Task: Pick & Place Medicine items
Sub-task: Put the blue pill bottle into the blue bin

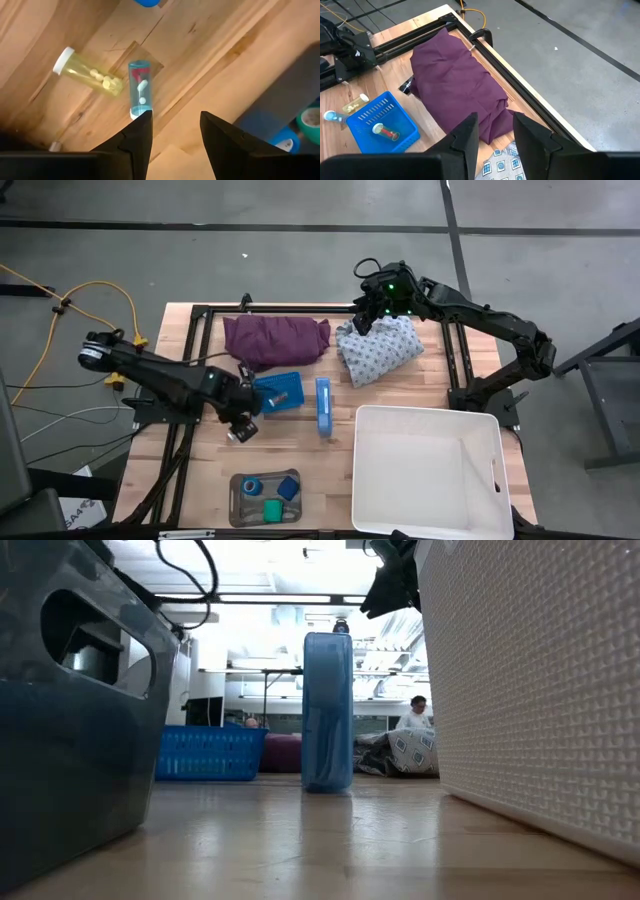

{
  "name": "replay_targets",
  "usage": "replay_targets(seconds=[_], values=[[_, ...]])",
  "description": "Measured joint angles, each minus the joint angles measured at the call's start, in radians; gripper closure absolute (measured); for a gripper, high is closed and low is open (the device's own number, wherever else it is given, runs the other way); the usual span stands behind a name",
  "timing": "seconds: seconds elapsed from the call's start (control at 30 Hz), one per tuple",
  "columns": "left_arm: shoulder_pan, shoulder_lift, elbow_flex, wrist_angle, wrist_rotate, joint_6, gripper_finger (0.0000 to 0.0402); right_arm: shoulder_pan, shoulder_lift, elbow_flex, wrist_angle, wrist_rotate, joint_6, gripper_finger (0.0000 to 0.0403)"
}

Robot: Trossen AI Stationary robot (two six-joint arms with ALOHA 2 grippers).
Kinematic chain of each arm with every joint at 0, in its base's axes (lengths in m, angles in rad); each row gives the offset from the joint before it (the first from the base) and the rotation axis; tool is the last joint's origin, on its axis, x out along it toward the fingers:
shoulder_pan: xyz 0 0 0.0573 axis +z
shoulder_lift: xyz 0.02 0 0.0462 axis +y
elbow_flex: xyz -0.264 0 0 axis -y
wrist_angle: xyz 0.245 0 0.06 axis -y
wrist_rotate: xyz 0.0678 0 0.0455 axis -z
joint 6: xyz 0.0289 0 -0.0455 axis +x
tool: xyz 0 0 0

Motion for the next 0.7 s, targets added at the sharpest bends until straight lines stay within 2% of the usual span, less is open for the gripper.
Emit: replay_targets(seconds=[0.27,0.57,0.7], values=[[-0.142,0.018,-0.001,-0.017,-0.131,-0.137,0.0244,0.0,0.0,0.0,0.0,0.0,0.0,0.0293],[-0.177,0.033,-0.004,-0.046,-0.125,-0.164,0.0244,0.0,0.0,0.0,0.003,0.0,0.0,0.0293],[-0.177,0.033,-0.059,0.016,-0.136,-0.152,0.0244,0.0,0.0,0.0,0.008,0.0,0.0,0.0293]])
